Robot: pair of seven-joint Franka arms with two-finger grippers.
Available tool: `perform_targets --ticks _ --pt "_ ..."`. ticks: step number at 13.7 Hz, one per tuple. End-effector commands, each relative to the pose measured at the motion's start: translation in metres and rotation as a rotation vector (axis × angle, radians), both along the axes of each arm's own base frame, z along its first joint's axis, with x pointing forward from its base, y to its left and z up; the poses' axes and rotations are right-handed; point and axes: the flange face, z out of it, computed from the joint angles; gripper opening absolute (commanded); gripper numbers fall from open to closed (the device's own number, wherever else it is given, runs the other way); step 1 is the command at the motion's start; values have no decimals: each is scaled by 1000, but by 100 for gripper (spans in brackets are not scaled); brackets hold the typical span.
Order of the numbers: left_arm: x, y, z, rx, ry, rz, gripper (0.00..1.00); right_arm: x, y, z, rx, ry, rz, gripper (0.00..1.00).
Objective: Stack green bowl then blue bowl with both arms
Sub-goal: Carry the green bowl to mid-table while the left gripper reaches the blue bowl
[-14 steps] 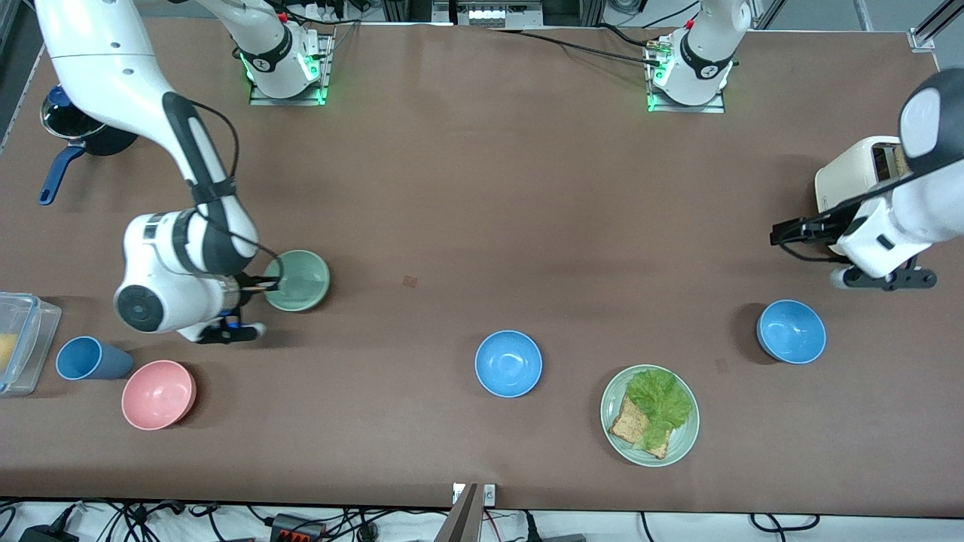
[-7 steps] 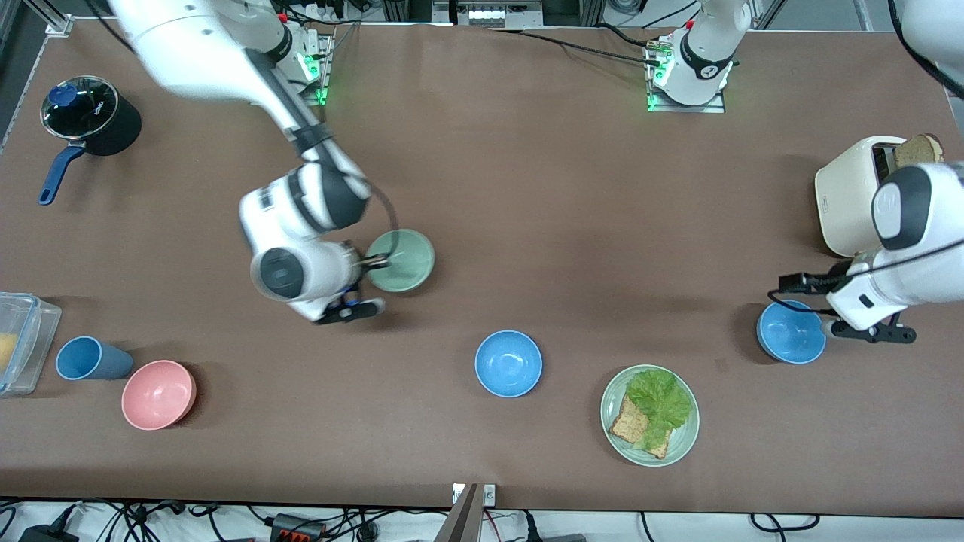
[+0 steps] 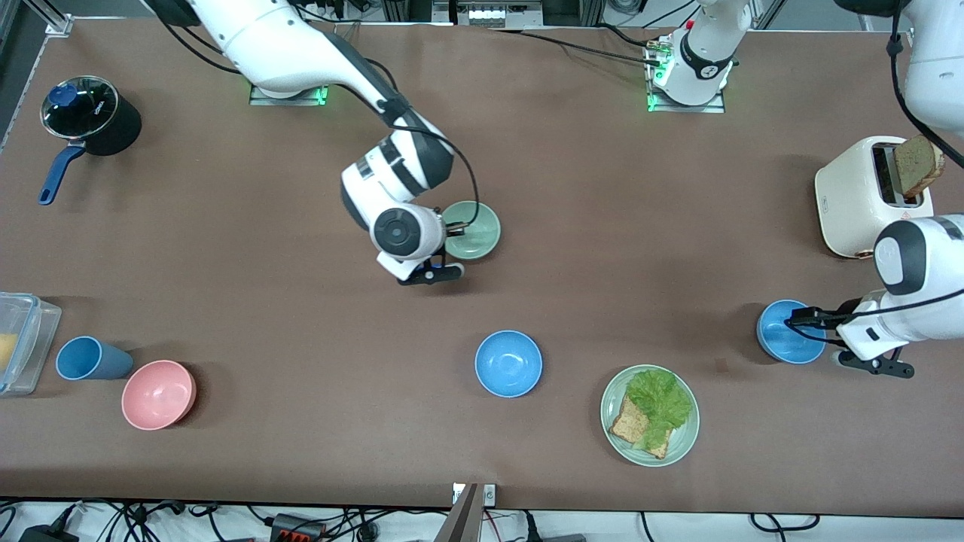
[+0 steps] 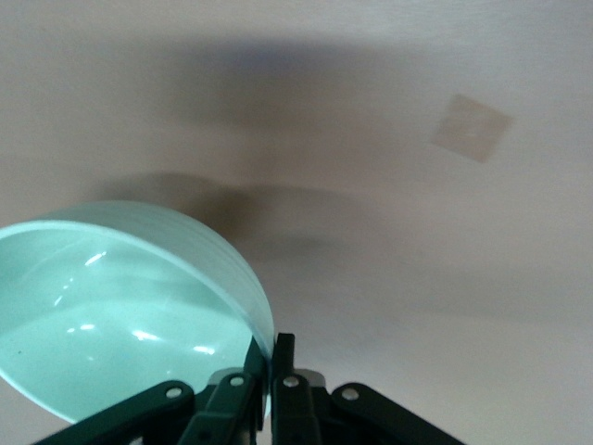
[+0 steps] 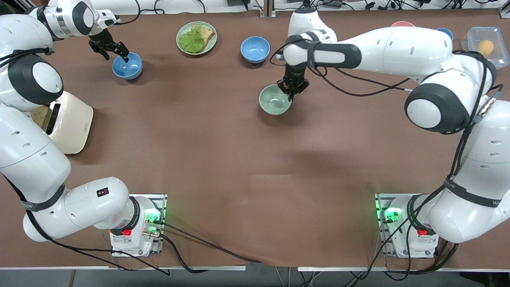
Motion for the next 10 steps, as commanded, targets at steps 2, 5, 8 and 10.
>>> perform_targets --ticks 2,5,8,10 --pt "6 28 -20 4 -45 -68 100 -10 24 -23 3 -17 -74 0" --pt "6 36 -28 -1 -65 -120 88 -7 24 -8 -8 -27 -114 100" --pt "6 36 -32 -5 -73 -124 56 19 3 101 55 -139 -150 100" --pt "6 36 -32 -13 -75 -115 34 36 -35 153 34 -176 -167 100"
